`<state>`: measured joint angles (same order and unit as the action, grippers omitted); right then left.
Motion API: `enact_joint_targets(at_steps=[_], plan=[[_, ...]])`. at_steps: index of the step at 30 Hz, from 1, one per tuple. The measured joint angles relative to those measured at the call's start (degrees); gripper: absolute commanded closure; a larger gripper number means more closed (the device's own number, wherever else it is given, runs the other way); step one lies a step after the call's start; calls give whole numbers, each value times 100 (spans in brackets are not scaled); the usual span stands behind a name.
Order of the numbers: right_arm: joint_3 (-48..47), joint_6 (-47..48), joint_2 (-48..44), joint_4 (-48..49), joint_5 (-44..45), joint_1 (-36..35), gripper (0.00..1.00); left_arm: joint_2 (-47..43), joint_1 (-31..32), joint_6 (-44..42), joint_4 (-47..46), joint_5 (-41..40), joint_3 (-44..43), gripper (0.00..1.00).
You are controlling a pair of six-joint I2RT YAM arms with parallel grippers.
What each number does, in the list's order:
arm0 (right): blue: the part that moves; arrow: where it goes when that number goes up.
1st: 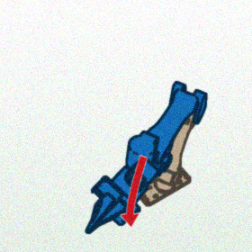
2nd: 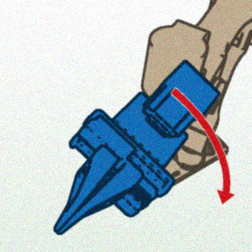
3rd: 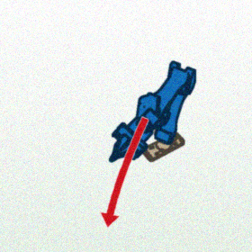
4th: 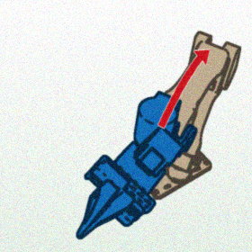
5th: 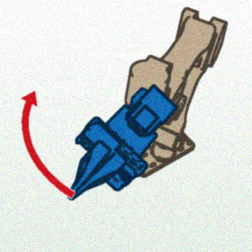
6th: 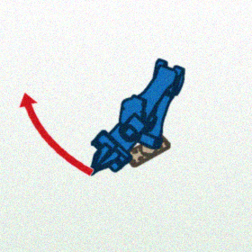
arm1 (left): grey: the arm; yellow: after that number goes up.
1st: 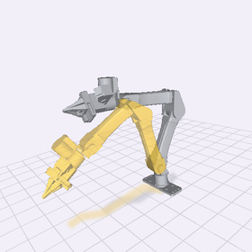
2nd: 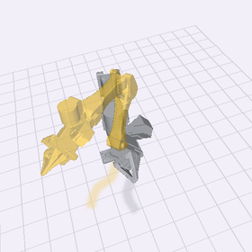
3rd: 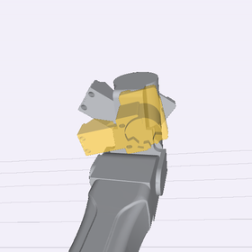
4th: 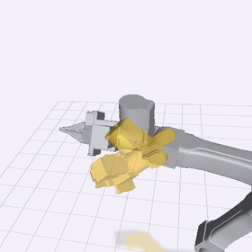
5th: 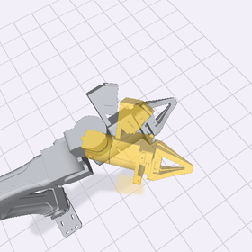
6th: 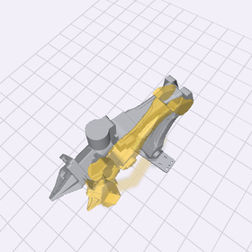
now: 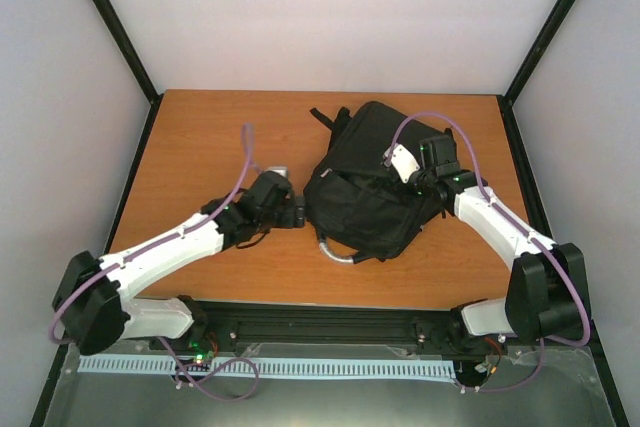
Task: Pack the student bag
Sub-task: Pick up the personal item from the center of the board.
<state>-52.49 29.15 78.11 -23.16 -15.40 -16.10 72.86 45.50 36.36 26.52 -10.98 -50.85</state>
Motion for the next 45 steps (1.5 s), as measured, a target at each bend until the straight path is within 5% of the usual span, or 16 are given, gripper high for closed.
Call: enact_joint_targets(at_steps=[3, 13, 27, 34, 45], plan=[[0, 0, 9, -9, -13, 0, 96, -345, -433, 260, 494, -540, 365, 0], [0, 0, 33, -20, -46, 0, 96, -927, -1377, 1106, 1377, -1558, 1508, 0], [0, 0, 35, -35, -72, 2, 96, -87, -1884, 1252, 1141, -1493, 1716, 2], [0, 0, 35, -50, -101, 13, 95, 367, -2179, 1187, 966, -909, 1646, 11], [0, 2, 35, -66, -199, 61, 96, 761, -2203, 984, 459, -461, 1434, 45]])
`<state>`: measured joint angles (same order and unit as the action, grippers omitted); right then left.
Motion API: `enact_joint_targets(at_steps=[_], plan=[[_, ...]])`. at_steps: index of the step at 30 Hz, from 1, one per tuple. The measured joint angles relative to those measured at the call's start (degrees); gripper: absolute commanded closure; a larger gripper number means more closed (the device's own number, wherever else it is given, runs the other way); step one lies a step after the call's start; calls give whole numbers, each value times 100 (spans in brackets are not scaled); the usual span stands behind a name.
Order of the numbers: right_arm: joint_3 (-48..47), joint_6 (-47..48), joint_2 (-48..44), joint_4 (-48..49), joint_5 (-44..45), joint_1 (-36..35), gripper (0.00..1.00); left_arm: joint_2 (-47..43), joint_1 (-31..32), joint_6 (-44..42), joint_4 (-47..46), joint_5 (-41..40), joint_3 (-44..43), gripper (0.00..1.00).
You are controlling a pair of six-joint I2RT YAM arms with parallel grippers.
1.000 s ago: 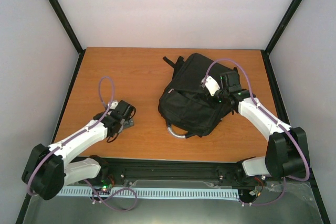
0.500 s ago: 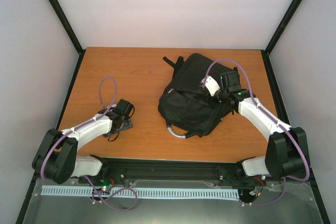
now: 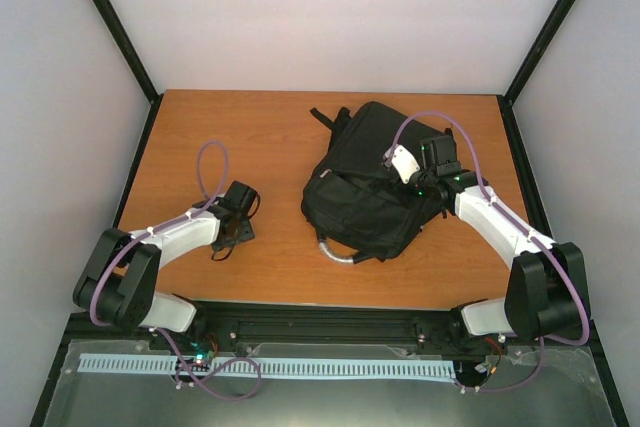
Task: Pack the student bag
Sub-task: Pick up the personal item from the center of the board.
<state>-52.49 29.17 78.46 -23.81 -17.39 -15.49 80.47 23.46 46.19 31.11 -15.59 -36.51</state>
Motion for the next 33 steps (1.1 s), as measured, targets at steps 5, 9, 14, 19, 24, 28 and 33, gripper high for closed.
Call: enact_joint_targets(at_steps=[5, 9, 14, 19, 24, 28, 33], plan=[[0, 0, 2, -2, -22, 4, 96, 0, 0, -37, -28, 7, 2, 51], [-2, 0, 2, -4, -24, 4, 96, 0, -2, -63, -76, 33, 13, 64], [-7, 0, 17, -9, -28, 4, 96, 2, -2, -240, -267, 260, 15, 71], [-7, 0, 28, -15, -39, 4, 96, 2, 13, -304, -487, 538, 15, 77], [-7, 0, 28, -17, -42, 4, 96, -79, 223, -400, -442, 813, 15, 79], [-7, 0, 28, -15, -42, 4, 96, -321, 660, -483, -96, 988, -26, 79], [-7, 0, 28, -15, -42, 4, 96, -984, 1143, -634, 225, 1342, -267, 79]])
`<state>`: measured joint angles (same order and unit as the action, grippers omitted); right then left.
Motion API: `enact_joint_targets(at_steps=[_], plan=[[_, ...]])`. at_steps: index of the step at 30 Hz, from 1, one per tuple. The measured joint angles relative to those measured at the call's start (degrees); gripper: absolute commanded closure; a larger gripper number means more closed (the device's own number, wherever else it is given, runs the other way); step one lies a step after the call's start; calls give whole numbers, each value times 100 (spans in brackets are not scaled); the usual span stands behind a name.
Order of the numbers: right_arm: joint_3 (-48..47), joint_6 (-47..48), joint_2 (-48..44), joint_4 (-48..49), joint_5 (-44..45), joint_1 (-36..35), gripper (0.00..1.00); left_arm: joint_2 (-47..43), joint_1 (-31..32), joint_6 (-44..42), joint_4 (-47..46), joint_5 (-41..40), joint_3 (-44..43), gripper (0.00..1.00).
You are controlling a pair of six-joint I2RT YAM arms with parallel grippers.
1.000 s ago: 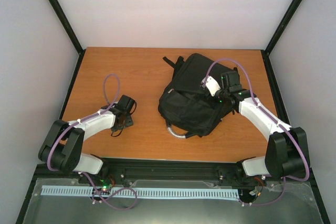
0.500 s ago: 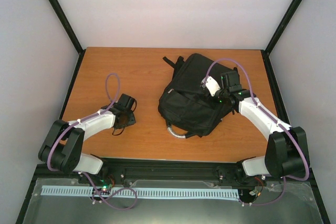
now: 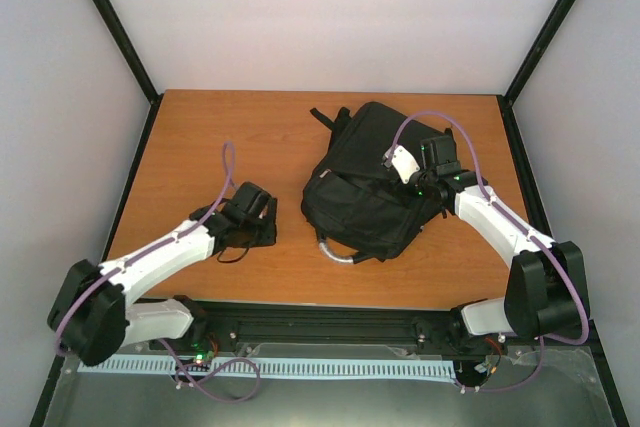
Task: Pack the student bag
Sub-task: Pick up the personal item from the center of the board, then place the personal item in the student bag.
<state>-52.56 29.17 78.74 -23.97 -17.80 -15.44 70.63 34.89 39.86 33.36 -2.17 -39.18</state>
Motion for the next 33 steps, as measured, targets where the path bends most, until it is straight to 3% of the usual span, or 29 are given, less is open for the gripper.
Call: enact_joint_targets(at_steps=[5, 10, 19, 33], plan=[[0, -2, 0, 0, -2, 4, 96, -560, 339, -219, -48, 675, -299, 79], [0, -2, 0, 0, -2, 4, 96, -428, 570, -485, -184, 1397, -632, 80], [0, -2, -52, 0, 7, 4, 97, 1016, 1222, -1025, -387, 1950, -1613, 81], [68, -2, -560, -109, -15, 4, 97, 3040, 1263, -1296, -643, 1934, -3373, 83]])
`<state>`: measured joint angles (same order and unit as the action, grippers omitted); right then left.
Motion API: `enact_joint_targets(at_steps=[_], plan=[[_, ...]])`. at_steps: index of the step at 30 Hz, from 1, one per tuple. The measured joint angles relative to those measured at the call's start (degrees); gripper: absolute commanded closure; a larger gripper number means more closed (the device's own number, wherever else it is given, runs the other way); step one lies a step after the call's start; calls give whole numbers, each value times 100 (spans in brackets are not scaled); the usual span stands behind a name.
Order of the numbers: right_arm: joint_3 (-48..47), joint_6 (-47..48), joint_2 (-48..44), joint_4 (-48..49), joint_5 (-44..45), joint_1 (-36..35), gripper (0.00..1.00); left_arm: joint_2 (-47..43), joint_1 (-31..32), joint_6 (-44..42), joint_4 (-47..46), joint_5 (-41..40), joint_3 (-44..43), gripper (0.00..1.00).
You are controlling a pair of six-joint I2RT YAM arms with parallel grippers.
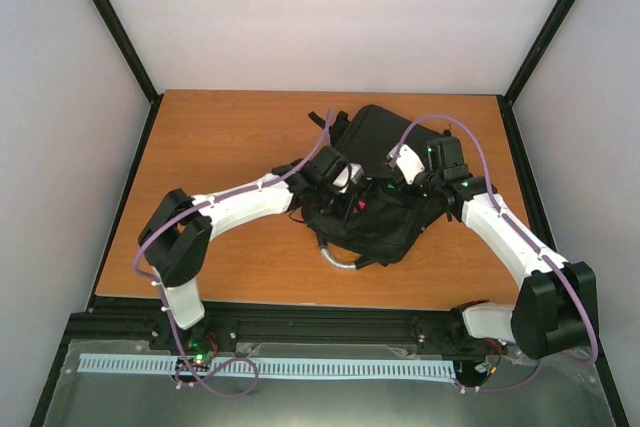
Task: Pack the student bag
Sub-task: Place the personal item in the student bag.
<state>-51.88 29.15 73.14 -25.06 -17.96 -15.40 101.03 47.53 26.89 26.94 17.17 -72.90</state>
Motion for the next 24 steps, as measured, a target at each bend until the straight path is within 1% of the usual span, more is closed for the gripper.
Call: enact_joint_targets(at_steps=[6, 10, 12, 14, 20, 22, 24], plan=[[26, 2, -2, -2, -35, 0, 97, 684, 0, -15, -70, 0, -728, 84], [28, 2, -2, -2, -48, 4, 97, 1038, 2, 31, -179, -70, -1047, 85], [28, 2, -2, -2, -50, 7, 97, 1097, 2, 98, -332, -188, -1097, 84], [28, 2, -2, -2, -52, 7, 97, 1097, 2, 188, -442, -306, -1097, 79], [28, 4, -2, -2, -79, 33, 97, 1093, 2, 391, -708, -461, -1093, 58], [28, 4, -2, -2, -81, 33, 97, 1056, 2, 450, -761, -516, -1060, 54], [28, 4, -2, -2, -85, 37, 97, 986, 2, 468, -761, -540, -1001, 52]])
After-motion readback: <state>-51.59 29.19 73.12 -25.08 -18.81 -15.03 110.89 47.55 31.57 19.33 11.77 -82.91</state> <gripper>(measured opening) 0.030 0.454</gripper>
